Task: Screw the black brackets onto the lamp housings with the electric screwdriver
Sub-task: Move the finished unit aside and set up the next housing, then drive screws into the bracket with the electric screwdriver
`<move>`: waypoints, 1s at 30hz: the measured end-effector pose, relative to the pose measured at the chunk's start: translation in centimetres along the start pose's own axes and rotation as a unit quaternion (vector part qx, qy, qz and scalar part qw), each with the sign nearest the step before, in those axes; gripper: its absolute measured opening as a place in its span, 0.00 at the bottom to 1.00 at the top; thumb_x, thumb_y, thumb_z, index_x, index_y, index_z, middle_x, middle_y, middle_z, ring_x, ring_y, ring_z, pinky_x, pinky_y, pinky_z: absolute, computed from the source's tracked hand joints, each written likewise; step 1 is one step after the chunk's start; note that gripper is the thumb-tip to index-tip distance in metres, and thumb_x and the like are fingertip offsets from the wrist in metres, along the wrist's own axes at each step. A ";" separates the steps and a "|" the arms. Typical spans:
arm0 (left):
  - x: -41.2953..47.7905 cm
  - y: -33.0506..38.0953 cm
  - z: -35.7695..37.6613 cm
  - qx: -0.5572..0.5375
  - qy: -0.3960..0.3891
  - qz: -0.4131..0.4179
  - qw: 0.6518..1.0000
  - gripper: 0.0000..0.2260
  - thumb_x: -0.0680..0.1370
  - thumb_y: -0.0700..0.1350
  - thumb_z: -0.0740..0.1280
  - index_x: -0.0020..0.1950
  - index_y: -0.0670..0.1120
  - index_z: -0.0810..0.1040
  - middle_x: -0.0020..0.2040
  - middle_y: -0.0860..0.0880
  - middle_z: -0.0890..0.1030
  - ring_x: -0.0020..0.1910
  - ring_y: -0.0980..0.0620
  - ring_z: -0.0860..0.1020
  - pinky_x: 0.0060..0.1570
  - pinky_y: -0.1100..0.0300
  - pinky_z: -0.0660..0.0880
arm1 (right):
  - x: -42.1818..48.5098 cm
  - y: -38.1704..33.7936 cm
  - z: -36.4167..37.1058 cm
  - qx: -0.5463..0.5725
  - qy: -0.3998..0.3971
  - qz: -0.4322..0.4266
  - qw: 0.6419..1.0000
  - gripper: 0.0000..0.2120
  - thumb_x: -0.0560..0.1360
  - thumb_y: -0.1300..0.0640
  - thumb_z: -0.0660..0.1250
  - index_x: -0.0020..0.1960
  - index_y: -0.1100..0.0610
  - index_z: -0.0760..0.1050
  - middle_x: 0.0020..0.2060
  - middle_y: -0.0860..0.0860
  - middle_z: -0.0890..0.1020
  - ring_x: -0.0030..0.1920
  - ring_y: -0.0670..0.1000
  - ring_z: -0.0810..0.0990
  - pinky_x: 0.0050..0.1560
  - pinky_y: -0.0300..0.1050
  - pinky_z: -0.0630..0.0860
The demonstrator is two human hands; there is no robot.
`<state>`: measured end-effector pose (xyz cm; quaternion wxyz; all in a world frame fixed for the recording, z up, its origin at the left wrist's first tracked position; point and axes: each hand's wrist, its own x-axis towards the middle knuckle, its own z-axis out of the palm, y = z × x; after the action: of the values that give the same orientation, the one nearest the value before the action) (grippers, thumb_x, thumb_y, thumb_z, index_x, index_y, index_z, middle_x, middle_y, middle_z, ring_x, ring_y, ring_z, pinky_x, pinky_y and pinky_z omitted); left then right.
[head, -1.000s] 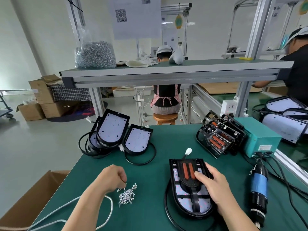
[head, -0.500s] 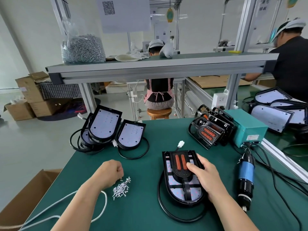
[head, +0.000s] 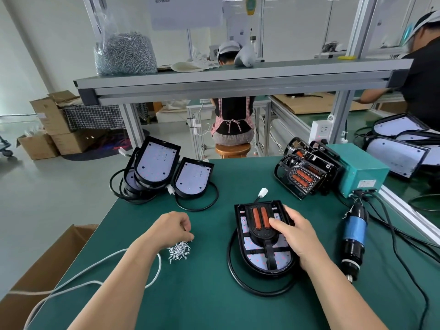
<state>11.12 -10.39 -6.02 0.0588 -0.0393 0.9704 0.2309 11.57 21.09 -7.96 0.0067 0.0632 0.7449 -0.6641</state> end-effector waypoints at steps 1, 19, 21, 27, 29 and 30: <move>0.0 0.2 0.1 0.011 -0.002 -0.002 1.000 0.07 0.70 0.46 0.76 0.41 0.48 0.79 0.37 0.54 0.80 0.35 0.54 0.76 0.39 0.60 0.75 | -0.1 -0.2 -0.1 -0.009 -0.008 0.000 1.000 0.25 0.76 0.56 0.74 0.72 0.49 0.75 0.60 0.43 0.83 0.58 0.43 0.80 0.54 0.39 0.74; -1.4 5.1 1.7 -0.157 0.128 0.027 0.979 0.07 0.72 0.39 0.69 0.38 0.50 0.79 0.35 0.47 0.82 0.34 0.54 0.75 0.32 0.66 0.72 | 0.4 -0.6 -11.2 -0.405 0.189 0.125 0.886 0.31 0.73 0.45 0.74 0.58 0.61 0.59 0.43 0.56 0.76 0.47 0.62 0.77 0.41 0.52 0.72; -2.1 6.8 2.6 -0.244 0.127 0.027 0.961 0.06 0.72 0.39 0.72 0.38 0.50 0.81 0.37 0.46 0.83 0.34 0.55 0.75 0.36 0.64 0.73 | 0.9 -0.5 -11.4 -0.354 0.201 0.141 0.902 0.31 0.70 0.48 0.75 0.58 0.61 0.60 0.43 0.56 0.77 0.46 0.62 0.78 0.40 0.51 0.72; -3.7 9.7 4.5 -0.484 0.058 0.007 0.873 0.08 0.72 0.32 0.74 0.45 0.43 0.82 0.36 0.47 0.83 0.34 0.56 0.78 0.36 0.69 0.73 | 0.6 0.4 -10.5 0.115 0.222 0.115 0.961 0.10 0.72 0.59 0.72 0.48 0.59 0.72 0.36 0.55 0.74 0.32 0.54 0.72 0.33 0.43 0.69; -4.1 10.5 5.1 -0.514 0.043 0.005 0.857 0.06 0.72 0.32 0.74 0.45 0.42 0.83 0.35 0.47 0.83 0.32 0.58 0.77 0.33 0.70 0.73 | 0.1 -0.3 -9.5 0.233 0.195 0.101 0.947 0.06 0.75 0.60 0.69 0.47 0.56 0.72 0.34 0.52 0.74 0.30 0.51 0.72 0.27 0.37 0.71; -4.3 11.0 5.3 -0.532 0.033 0.002 0.846 0.05 0.73 0.32 0.73 0.45 0.41 0.83 0.36 0.47 0.83 0.33 0.57 0.78 0.35 0.69 0.74 | -0.2 -0.8 -8.9 0.288 0.179 0.088 0.937 0.05 0.76 0.61 0.68 0.48 0.55 0.72 0.34 0.51 0.75 0.30 0.50 0.74 0.26 0.35 0.72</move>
<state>14.78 1.99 -5.33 -0.0041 -0.0699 0.7002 0.7105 12.37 29.83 -6.09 -0.0870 0.2455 0.5022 -0.8246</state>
